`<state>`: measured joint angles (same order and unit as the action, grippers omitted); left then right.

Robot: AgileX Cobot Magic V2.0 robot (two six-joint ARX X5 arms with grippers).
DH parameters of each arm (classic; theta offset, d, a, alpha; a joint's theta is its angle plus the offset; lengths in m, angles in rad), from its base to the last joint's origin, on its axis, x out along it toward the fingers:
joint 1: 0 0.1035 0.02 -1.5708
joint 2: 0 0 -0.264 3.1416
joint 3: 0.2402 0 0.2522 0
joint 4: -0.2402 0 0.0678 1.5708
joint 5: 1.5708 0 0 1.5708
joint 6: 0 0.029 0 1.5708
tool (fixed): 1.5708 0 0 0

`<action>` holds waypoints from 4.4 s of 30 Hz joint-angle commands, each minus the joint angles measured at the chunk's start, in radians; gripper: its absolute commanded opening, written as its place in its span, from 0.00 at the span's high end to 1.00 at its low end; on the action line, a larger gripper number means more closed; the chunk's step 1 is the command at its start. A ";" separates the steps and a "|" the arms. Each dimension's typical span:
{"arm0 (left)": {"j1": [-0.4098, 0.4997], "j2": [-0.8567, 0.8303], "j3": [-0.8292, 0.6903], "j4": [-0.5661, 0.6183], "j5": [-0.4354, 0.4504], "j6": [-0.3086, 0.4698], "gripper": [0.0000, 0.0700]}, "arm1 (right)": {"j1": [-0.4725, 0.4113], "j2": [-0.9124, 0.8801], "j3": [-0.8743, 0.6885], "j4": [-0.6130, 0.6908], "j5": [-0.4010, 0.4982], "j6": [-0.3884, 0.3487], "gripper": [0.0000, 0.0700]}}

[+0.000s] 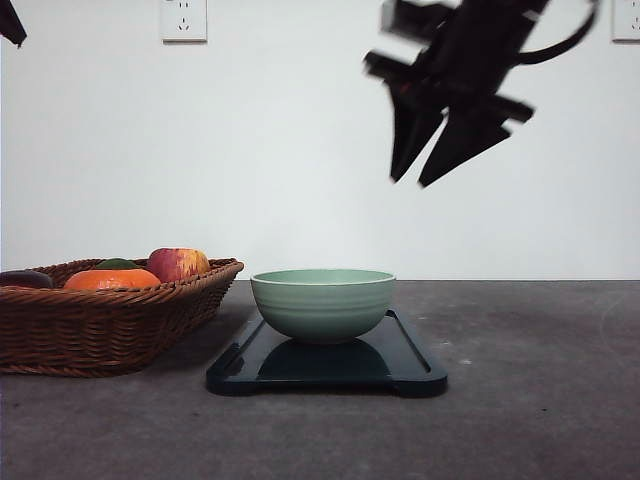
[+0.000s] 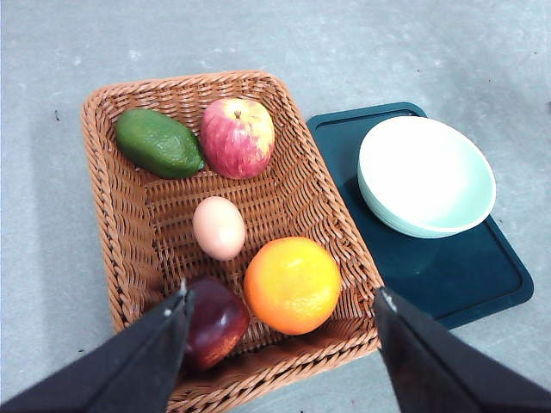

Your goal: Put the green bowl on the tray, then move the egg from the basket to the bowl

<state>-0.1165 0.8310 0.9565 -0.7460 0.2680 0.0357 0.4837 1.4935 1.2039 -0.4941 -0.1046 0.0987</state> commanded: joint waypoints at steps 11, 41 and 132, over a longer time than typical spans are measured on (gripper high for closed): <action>-0.012 0.064 0.024 0.012 0.006 -0.082 0.39 | 0.004 -0.299 -0.351 0.106 0.032 -0.056 0.69; -0.129 0.919 0.553 -0.152 -0.219 -0.153 0.39 | 0.004 -0.377 -0.431 0.106 0.056 -0.054 0.69; -0.305 0.905 0.702 -0.139 -0.230 -0.104 0.72 | 0.004 -0.377 -0.431 0.120 0.052 -0.032 0.69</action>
<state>-0.4132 1.7306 1.6303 -0.8946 0.0322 -0.0776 0.4824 1.1107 0.7692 -0.3832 -0.0521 0.0567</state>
